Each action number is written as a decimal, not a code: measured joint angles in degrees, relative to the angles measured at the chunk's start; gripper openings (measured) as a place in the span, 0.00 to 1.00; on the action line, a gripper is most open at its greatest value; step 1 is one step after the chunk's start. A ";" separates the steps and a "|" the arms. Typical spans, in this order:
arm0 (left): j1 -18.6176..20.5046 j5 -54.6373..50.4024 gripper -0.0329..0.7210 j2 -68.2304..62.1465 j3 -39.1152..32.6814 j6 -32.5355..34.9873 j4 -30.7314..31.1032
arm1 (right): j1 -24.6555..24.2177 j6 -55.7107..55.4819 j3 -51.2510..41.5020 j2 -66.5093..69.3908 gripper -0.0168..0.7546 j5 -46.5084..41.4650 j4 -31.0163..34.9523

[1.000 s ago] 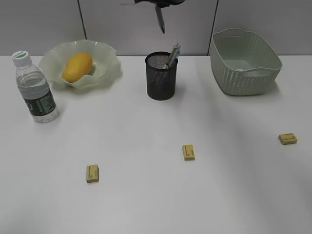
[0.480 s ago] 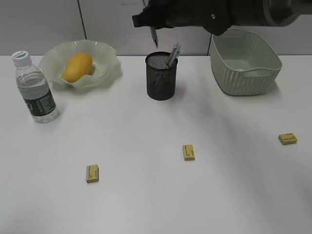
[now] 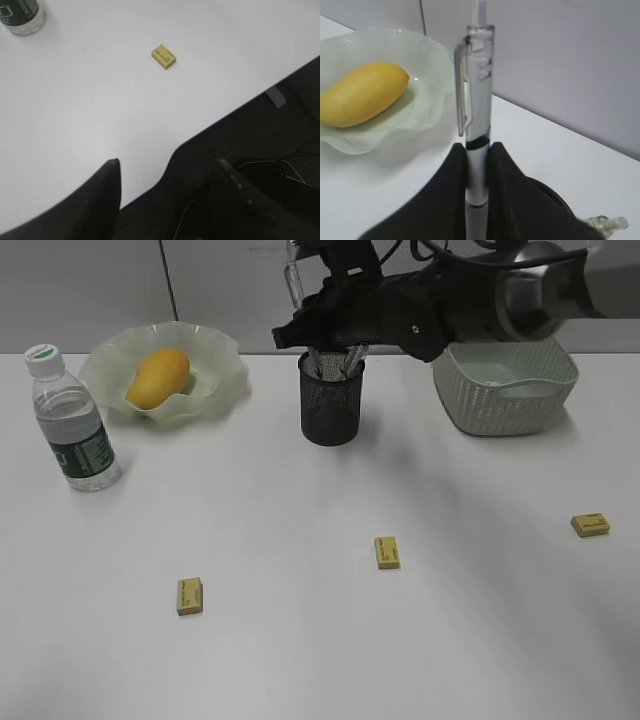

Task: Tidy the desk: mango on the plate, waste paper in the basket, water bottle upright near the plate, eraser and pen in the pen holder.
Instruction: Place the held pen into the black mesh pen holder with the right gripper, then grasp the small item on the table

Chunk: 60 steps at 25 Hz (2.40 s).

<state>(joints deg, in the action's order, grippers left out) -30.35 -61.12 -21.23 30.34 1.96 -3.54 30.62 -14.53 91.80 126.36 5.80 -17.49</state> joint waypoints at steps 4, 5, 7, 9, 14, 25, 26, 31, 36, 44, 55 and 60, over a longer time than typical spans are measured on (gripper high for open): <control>0.00 0.00 0.62 0.00 0.00 0.00 0.00 | 0.00 0.00 0.00 1.23 0.17 -0.06 0.01; 0.00 0.00 0.62 0.00 0.00 0.00 0.00 | 0.00 0.00 0.00 1.37 0.17 -0.12 0.01; 0.00 0.00 0.62 0.00 0.00 0.00 0.00 | 0.00 0.00 -0.07 1.43 0.18 -0.38 0.01; 0.00 0.00 0.62 0.00 0.00 0.00 0.00 | 0.00 0.00 -0.07 1.43 0.21 -0.38 0.01; 0.00 0.00 0.62 0.00 0.00 0.00 0.00 | 0.00 0.00 -0.07 1.43 0.46 -0.67 0.01; 0.00 0.00 0.62 0.00 0.00 0.00 0.00 | 0.00 0.00 0.58 -3.16 0.59 -8.58 0.27; 0.00 0.00 0.62 0.00 0.00 0.00 0.00 | 0.00 0.00 0.64 -3.93 0.59 -10.44 0.20; 0.00 0.00 0.62 0.00 0.00 0.00 0.00 | 0.07 0.00 0.64 -8.62 0.59 -23.17 0.22; 0.00 0.00 0.62 0.00 0.00 0.00 0.00 | 0.07 1.03 1.02 -12.57 0.59 -39.33 0.41; 0.00 0.00 0.62 0.00 0.00 0.00 0.00 | 0.07 8.89 1.19 -16.50 0.59 -61.67 2.63; 0.00 0.00 0.62 0.00 0.00 0.00 0.00 | 0.07 10.60 0.45 -24.26 0.59 -74.69 3.83; 0.00 0.00 0.62 0.00 0.00 0.00 0.00 | 0.07 10.60 -8.24 -33.68 0.59 -74.37 5.60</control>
<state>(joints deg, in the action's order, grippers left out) -30.35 -61.12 -21.23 30.34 1.96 -3.54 30.69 -3.93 83.56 92.69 -68.56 -11.89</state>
